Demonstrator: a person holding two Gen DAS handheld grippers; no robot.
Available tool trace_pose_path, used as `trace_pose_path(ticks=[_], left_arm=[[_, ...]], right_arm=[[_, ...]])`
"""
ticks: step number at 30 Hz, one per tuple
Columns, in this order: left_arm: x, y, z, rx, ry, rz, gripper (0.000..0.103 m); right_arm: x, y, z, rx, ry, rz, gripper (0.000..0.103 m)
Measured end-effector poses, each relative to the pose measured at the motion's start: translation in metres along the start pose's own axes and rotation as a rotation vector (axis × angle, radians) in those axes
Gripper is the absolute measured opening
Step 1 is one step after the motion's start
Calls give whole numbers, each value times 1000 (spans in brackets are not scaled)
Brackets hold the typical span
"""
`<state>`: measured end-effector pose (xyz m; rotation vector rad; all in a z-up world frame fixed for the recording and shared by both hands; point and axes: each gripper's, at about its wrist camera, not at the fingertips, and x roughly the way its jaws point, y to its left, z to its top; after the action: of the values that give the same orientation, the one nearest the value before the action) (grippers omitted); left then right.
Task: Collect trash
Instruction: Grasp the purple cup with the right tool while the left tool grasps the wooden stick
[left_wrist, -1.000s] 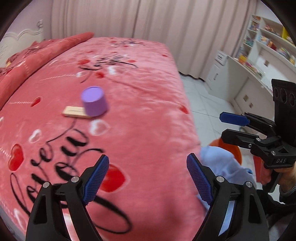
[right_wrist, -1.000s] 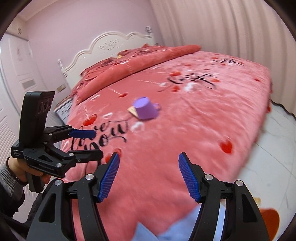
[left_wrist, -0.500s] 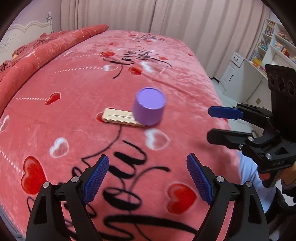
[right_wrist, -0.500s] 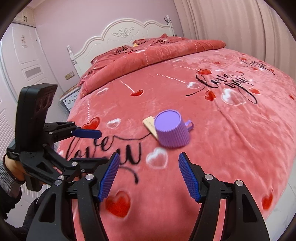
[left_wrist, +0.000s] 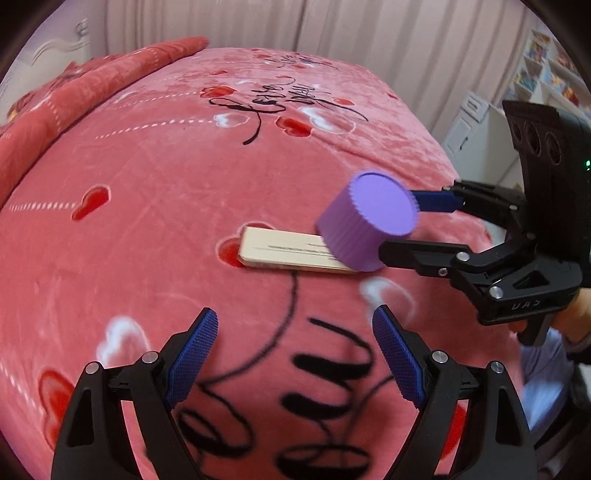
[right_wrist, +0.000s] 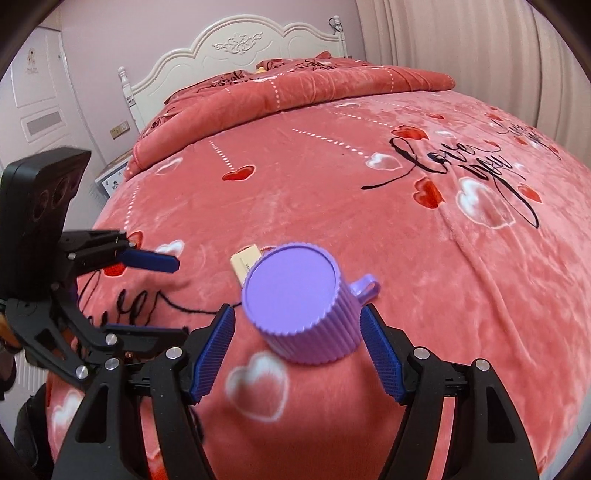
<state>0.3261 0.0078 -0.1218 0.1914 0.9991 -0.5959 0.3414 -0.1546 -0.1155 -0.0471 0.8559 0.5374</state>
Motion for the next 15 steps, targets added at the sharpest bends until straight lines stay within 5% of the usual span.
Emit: trace_pose_path(ticks=[11, 15], left_arm=[[20, 23, 24, 181, 26, -103, 85], [30, 20, 39, 347, 25, -235, 85]], right_arm=[[8, -2, 0, -56, -36, -12, 63], [-7, -14, -4, -17, -36, 6, 62]])
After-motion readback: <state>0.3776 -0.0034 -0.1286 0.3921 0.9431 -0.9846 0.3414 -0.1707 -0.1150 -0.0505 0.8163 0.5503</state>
